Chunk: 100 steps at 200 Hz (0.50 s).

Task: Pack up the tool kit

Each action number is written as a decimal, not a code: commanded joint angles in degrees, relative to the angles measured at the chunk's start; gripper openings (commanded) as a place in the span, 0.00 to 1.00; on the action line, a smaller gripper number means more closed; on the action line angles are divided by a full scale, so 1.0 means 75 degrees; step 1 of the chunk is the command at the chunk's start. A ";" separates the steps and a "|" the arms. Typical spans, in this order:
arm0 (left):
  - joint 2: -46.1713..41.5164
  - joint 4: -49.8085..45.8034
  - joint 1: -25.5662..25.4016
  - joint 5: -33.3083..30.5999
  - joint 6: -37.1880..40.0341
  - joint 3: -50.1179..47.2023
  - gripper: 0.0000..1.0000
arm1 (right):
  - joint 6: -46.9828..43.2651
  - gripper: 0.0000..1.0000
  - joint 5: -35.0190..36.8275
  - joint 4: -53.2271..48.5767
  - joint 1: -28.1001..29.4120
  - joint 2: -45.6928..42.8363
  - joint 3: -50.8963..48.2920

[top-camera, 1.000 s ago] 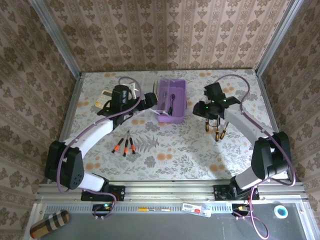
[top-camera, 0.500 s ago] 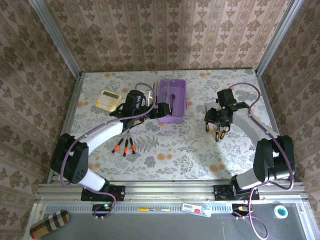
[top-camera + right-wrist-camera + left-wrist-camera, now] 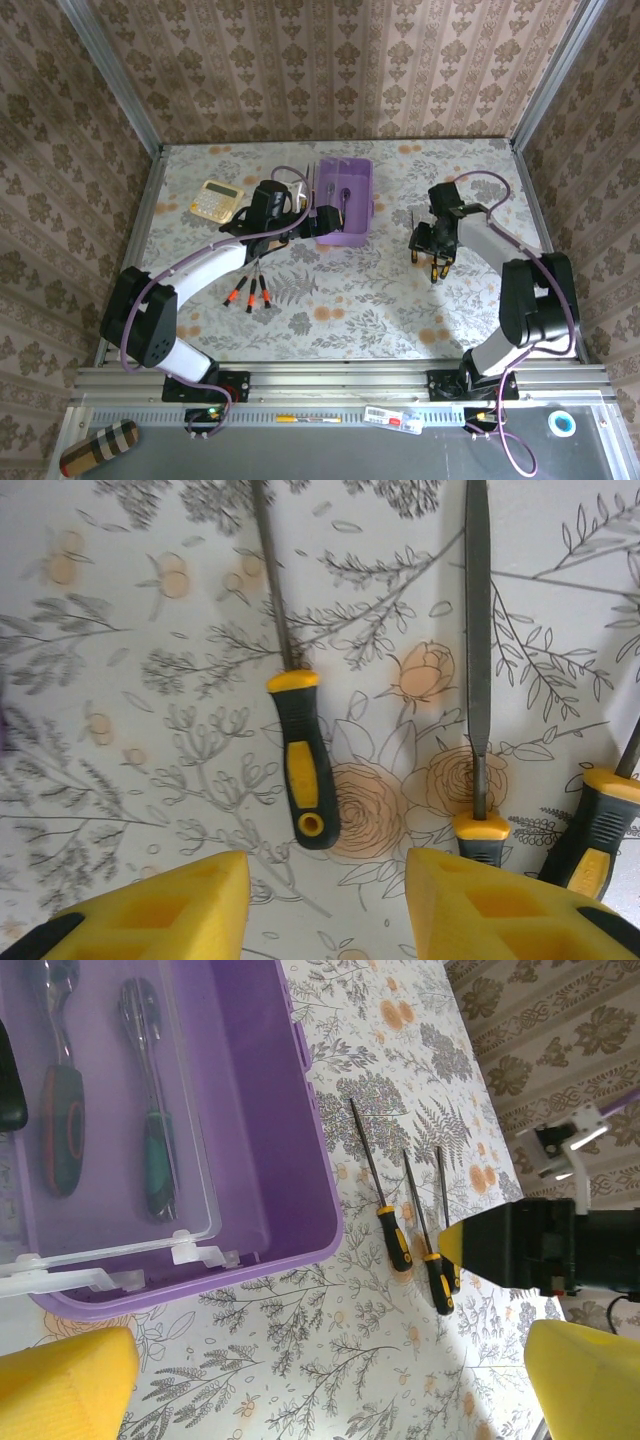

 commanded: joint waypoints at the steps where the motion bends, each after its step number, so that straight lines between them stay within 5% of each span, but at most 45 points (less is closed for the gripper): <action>1: -0.0147 -0.0021 -0.0070 0.0111 -0.0055 0.0235 1.00 | 0.0001 0.47 0.0269 0.0043 -0.0031 0.0321 0.0099; 72: -0.0171 -0.0150 -0.0035 0.0028 0.0085 0.0288 1.00 | -0.0187 0.45 0.0367 -0.0049 0.0268 0.1499 0.0799; 100: -0.0206 -0.0150 -0.0011 0.0015 0.0097 0.0281 1.00 | -0.0097 0.36 0.0458 -0.0036 0.0269 0.1761 0.0929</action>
